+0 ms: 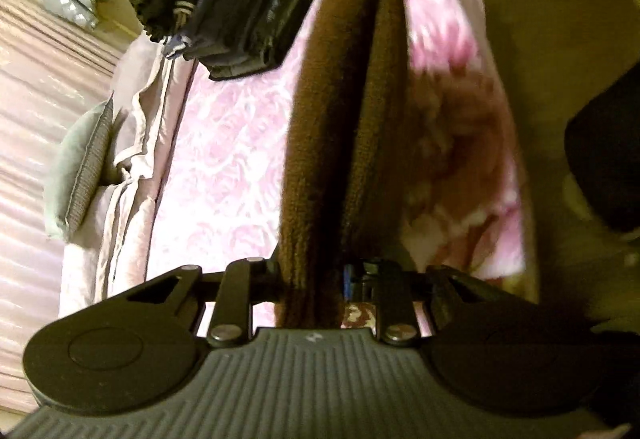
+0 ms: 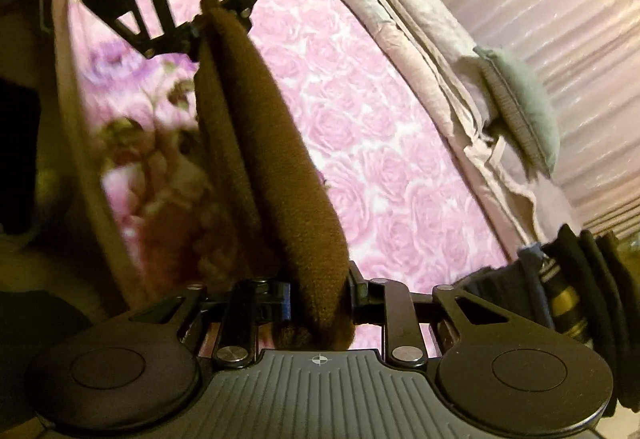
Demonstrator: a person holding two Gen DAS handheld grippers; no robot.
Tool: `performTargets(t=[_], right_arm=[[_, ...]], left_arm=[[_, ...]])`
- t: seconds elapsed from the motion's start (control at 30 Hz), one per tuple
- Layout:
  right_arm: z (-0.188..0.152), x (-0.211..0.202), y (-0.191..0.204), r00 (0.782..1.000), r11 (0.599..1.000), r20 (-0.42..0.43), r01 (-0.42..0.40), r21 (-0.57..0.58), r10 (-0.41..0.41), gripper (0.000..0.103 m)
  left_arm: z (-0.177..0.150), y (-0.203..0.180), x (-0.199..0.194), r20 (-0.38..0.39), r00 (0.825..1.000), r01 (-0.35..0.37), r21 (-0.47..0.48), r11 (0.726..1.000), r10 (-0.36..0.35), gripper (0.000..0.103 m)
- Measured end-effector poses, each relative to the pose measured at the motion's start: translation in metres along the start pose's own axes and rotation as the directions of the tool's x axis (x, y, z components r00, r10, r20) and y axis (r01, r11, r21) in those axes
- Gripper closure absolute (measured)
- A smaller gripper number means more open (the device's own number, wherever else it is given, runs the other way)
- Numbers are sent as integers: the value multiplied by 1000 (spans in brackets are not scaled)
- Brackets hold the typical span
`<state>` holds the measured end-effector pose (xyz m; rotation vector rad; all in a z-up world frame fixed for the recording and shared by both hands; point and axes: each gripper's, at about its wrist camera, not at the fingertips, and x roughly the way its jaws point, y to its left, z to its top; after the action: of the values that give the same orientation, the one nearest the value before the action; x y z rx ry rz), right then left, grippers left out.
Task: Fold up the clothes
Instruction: 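Lift the folded cardigan with both grippers and carry it toward the clothes stack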
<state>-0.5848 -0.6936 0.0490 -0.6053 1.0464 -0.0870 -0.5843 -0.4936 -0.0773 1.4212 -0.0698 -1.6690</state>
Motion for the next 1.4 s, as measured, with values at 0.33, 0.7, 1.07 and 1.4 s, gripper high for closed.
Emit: performTargets(t=[0.33,0.7,1.07,1.4], right_arm=[[-2,-121,-96,997,997,72,1,78,-6,80],[12,-160,-188,973,974,102,194,114,-206,80],[16,-208,-303,910,888,28,397,231,-414,80],[-53,-202,-486,820,806,36,552,214,-572,80]], left_arm=[[100,83,-82,-31,999,14,-10,1000,-14,82],[152,174,-100,88,987,-139,24,990,137,82],[230,301,-90,344,914,-263,98,960,215,82],[382,401,-15,405,849,-376,17,926,338,82]])
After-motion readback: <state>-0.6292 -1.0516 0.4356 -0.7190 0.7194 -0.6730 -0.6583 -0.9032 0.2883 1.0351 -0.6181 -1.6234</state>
